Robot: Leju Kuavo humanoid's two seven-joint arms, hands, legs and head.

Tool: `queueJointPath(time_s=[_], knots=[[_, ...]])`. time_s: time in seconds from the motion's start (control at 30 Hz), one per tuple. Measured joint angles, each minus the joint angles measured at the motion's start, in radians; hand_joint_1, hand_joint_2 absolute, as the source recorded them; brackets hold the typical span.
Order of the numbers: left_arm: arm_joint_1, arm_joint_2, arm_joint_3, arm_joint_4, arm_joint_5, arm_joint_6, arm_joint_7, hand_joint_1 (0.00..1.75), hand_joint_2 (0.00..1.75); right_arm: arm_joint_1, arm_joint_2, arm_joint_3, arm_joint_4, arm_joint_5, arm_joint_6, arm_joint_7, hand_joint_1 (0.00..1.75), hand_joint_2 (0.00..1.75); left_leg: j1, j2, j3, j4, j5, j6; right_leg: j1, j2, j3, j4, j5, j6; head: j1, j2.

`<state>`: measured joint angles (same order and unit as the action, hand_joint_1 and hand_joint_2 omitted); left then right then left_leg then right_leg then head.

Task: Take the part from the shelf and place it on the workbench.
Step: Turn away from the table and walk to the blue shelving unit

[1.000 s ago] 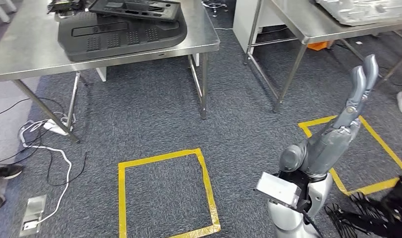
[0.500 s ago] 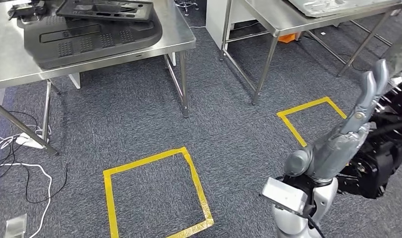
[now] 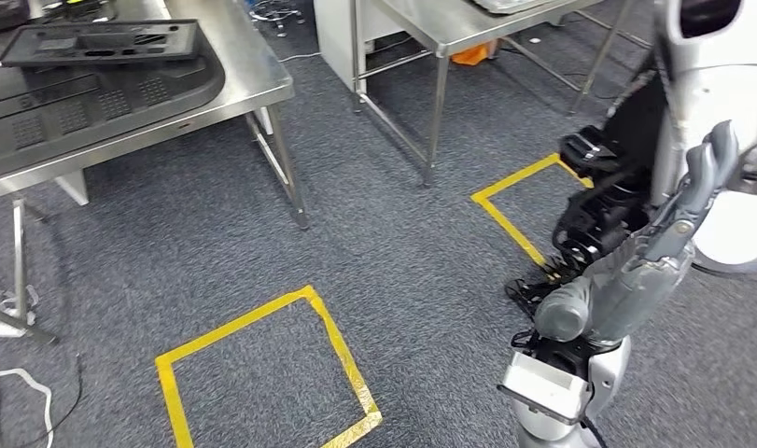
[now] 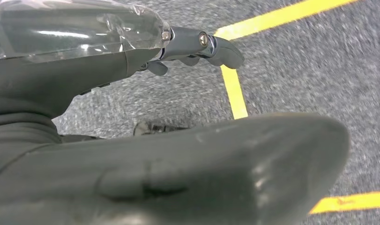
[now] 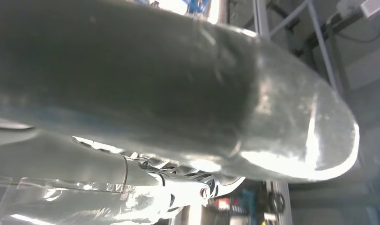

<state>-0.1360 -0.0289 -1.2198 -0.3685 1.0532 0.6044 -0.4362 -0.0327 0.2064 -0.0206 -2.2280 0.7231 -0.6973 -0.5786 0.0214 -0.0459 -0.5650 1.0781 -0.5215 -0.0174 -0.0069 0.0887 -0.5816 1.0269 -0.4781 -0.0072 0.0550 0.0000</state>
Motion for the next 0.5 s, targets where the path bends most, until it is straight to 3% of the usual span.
queueJointPath(time_s=[0.07,0.13,0.2,0.27,0.33,0.37,0.4,0.5], knots=[[-0.001,0.0,0.0,0.0,0.004,0.0,0.003,0.0,0.0,0.002,0.003,-0.001,-0.001,-0.001,0.0,-0.001,0.0,0.0,-0.001,-0.024,0.014,-0.042,0.005,0.003,-0.002,0.021,-0.009,0.005,0.001,0.01,-0.001,0.0],[-0.003,0.0,-0.001,0.0,0.005,0.002,0.005,0.0,0.0,0.007,0.006,-0.007,-0.002,-0.004,0.0,-0.003,0.0,0.0,-0.003,-0.005,0.015,-0.049,0.009,0.013,-0.007,0.033,-0.015,0.004,0.005,0.022,-0.002,0.0],[-0.006,-0.001,-0.001,0.0,0.004,0.004,0.006,0.0,0.0,0.01,0.008,-0.014,-0.004,-0.008,0.0,-0.005,0.0,0.0,-0.001,0.021,0.018,-0.058,0.015,0.027,-0.004,-0.004,-0.029,0.034,-0.017,0.031,0.005,0.0],[-0.006,-0.001,-0.001,0.0,0.004,0.004,0.006,0.0,0.0,0.011,0.009,-0.018,-0.005,-0.01,0.0,-0.006,0.0,0.0,-0.002,0.049,0.019,-0.063,0.017,0.036,-0.003,-0.058,-0.077,0.14,-0.077,0.037,0.015,0.0],[-0.002,-0.001,-0.001,0.0,0.003,0.005,0.006,0.0,0.0,0.014,0.009,-0.023,-0.005,-0.012,0.0,-0.007,0.0,0.0,-0.004,0.08,0.019,-0.062,0.015,0.039,-0.006,-0.076,-0.134,0.26,-0.124,0.043,0.019,0.0],[-0.002,-0.001,-0.002,0.0,0.003,0.005,0.007,0.0,0.0,0.016,0.009,-0.026,-0.005,-0.012,0.0,-0.007,0.0,0.0,-0.005,0.094,0.019,-0.062,0.014,0.039,-0.008,-0.079,-0.143,0.28,-0.123,0.045,0.019,0.0],[-0.003,-0.001,-0.002,0.0,0.002,0.005,0.007,0.0,0.0,0.018,0.009,-0.029,-0.005,-0.012,0.0,-0.007,0.0,0.0,-0.005,0.106,0.02,-0.062,0.012,0.038,-0.01,-0.083,-0.132,0.261,-0.104,0.046,0.02,0.0],[-0.004,-0.001,-0.002,0.0,-0.002,0.005,0.008,0.0,0.0,0.019,0.01,-0.034,-0.008,-0.012,0.0,-0.006,0.0,0.0,-0.007,0.136,0.029,-0.061,0.005,0.028,-0.007,-0.131,-0.03,0.063,-0.016,0.04,0.024,0.0]])
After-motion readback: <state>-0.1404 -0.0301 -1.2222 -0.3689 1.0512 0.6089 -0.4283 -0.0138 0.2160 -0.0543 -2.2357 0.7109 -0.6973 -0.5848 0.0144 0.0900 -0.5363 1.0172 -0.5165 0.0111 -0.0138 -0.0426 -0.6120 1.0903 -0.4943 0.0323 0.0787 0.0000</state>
